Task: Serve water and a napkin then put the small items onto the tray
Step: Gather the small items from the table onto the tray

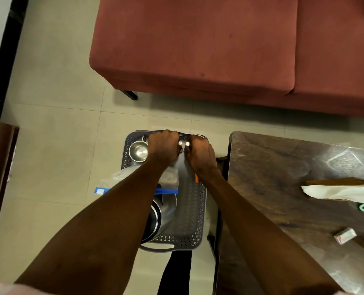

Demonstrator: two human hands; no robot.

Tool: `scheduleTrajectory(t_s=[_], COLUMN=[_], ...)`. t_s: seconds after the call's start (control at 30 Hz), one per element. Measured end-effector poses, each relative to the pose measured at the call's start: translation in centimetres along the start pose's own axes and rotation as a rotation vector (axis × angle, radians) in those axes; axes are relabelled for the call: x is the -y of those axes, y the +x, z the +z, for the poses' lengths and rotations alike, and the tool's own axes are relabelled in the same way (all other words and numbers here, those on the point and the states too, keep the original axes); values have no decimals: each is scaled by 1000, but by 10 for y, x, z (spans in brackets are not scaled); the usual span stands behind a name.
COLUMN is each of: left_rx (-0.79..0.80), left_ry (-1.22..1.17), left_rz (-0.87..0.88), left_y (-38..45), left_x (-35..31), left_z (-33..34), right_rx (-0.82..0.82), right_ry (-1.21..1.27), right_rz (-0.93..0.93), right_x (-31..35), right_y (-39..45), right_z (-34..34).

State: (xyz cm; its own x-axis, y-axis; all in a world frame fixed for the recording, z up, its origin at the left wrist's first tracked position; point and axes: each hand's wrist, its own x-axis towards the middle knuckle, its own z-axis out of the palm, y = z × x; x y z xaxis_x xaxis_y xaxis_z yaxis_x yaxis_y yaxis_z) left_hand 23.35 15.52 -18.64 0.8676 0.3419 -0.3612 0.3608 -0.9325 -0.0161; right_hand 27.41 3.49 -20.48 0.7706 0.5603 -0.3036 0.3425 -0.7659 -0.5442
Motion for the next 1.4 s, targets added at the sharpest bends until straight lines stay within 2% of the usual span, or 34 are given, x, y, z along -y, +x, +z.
scheduleTrajectory(t_s=[0.13, 0.33, 0.5, 0.6, 0.73, 0.93, 1.13, 1.3, 1.4], left_rx=[8, 12, -39, -73, -102, -31, 84, 65, 95], left_ry=[7, 7, -94, -154, -229, -352, -375, -451, -404], left_rz=[3, 40, -56, -75, 59, 278, 382, 524, 522], left_y=[-3, -14, -30, -43, -64, -94, -123, -146, -152], left_x=[-1, 1, -8, -41, -111, -235, -379, -490, -552], left_z=[-6, -29, -55, -73, -87, -86, -68, -48, -31], right_rx=[1, -108, -182, -233, -325, -398, -499, -546, -556], right_ry=[-23, 62, 206, 272, 209, 118, 100, 43, 90], right_rz=[0, 88, 183, 252, 277, 326, 511, 638, 696], right_x=[0, -4, -21, -40, -70, -142, -260, -350, -401], right_y=[-5, -19, -47, -72, -119, -184, -270, -332, -362], right_z=[-8, -35, -64, -85, -128, -186, -229, -253, -264])
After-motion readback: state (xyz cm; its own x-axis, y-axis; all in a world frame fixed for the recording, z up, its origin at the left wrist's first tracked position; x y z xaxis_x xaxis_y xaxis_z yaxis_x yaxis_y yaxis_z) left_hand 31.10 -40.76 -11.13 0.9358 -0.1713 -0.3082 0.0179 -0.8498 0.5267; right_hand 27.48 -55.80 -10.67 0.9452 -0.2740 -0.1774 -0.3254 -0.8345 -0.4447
